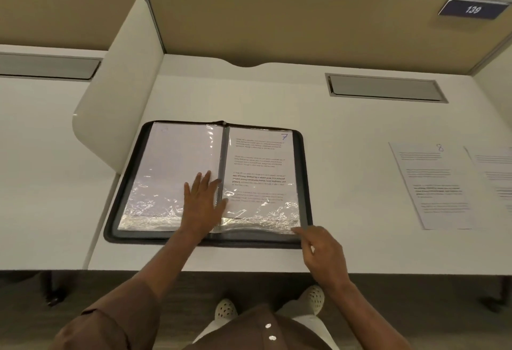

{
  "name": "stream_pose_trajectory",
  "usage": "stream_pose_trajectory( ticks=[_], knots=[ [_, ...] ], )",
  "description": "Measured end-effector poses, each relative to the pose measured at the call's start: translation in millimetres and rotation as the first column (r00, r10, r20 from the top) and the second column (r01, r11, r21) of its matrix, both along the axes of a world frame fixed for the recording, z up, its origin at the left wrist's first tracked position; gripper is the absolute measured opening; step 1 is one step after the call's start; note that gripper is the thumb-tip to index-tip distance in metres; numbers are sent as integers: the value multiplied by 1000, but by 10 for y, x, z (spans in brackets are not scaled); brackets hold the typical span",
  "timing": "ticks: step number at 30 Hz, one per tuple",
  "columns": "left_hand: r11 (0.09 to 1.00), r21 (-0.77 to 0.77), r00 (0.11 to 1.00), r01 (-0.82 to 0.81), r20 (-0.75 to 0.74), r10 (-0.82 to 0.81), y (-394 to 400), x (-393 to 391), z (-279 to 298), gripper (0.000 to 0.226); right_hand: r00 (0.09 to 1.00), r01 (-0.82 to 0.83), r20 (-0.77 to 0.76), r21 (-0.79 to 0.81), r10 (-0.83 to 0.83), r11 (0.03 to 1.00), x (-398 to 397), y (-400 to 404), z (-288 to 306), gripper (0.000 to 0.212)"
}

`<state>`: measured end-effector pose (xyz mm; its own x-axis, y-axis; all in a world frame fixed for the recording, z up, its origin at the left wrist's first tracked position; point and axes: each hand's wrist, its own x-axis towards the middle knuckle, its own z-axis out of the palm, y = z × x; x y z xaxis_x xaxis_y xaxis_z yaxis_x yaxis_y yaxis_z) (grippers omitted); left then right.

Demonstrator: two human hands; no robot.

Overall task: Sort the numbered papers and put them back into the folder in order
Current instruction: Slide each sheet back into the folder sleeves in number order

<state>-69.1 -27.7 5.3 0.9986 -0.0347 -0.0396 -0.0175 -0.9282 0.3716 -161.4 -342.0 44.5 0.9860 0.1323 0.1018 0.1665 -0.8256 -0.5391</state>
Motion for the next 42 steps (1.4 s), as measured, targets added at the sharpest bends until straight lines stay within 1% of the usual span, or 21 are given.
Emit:
stream_pose_trajectory(
  ticks=[3,5,7,9,10,12,14,16,19,23,24,26,27,28,31,33,35,36,38,40,42],
  knots=[
    [993,-57,994,105,38,-103,-573,-46,193,58,999,36,33,-43,-34,998,161,-174,-123,32],
    [980,-80,983,181,0,-182,-1004,-90,228,63,999,32,44,-147,-26,989,307,-252,-228,36],
    [974,-25,973,224,-57,-225,-1370,-102,203,72,999,28,24,-270,-22,962,453,-301,-332,44],
    [971,72,970,228,-108,-220,-1612,-87,138,85,1000,15,-19,-334,-22,942,572,-341,-433,54],
    [968,114,969,223,-137,-207,-1687,-80,93,88,1000,4,-27,-366,-15,931,621,-363,-482,57],
    [961,174,966,213,-183,-181,-1771,-76,6,85,1000,-13,-29,-418,0,908,697,-414,-561,61],
    [960,200,971,196,-178,-160,-1803,-76,-44,80,999,-23,-45,-424,5,906,753,-460,-591,63],
    [963,204,977,175,-160,-143,-1830,-71,-58,75,998,-37,-65,-426,11,904,786,-517,-627,65],
    [968,193,977,159,-173,-126,-1876,-46,-55,65,996,-35,-86,-412,-1,911,797,-608,-709,66],
    [991,74,989,110,-106,-102,-1851,-34,-52,57,997,-12,-79,-353,-17,935,773,-722,-797,67],
    [995,21,991,102,-91,-99,-1829,-43,-53,62,997,-16,-74,-360,-12,933,762,-738,-811,66],
    [990,-109,994,86,-54,-93,-1779,-65,-45,82,998,-17,-66,-372,-8,928,744,-752,-836,66],
    [981,-180,995,71,-49,-81,-1742,-68,-44,87,998,-16,-65,-374,-9,927,742,-749,-844,67],
    [966,-251,997,57,-43,-70,-1705,-63,-35,85,998,-15,-63,-376,-9,927,744,-743,-845,67],
    [899,-439,999,0,-44,-21,-1616,-37,4,62,998,-19,-68,-372,-7,928,755,-738,-841,70],
    [797,-600,998,-64,-49,43,-1551,-26,109,48,998,-21,-70,-371,-6,928,753,-739,-847,69],
    [668,-729,982,-151,-36,184,-1456,0,282,33,997,-22,-72,-373,-6,928,746,-746,-855,67],
    [616,-766,964,-185,-21,264,-1377,29,354,30,997,-19,-71,-374,-8,927,744,-751,-855,67],
    [512,-822,916,-250,-29,401,-1149,91,464,31,997,-9,-75,-371,-20,929,749,-745,-859,67],
    [394,-862,858,-319,-87,506,-863,142,543,30,995,23,-85,-358,-57,933,749,-678,-851,68],
    [289,-887,808,-359,-140,572,-538,152,644,29,988,83,-92,-344,-122,935,743,-556,-841,67]
  ],
)
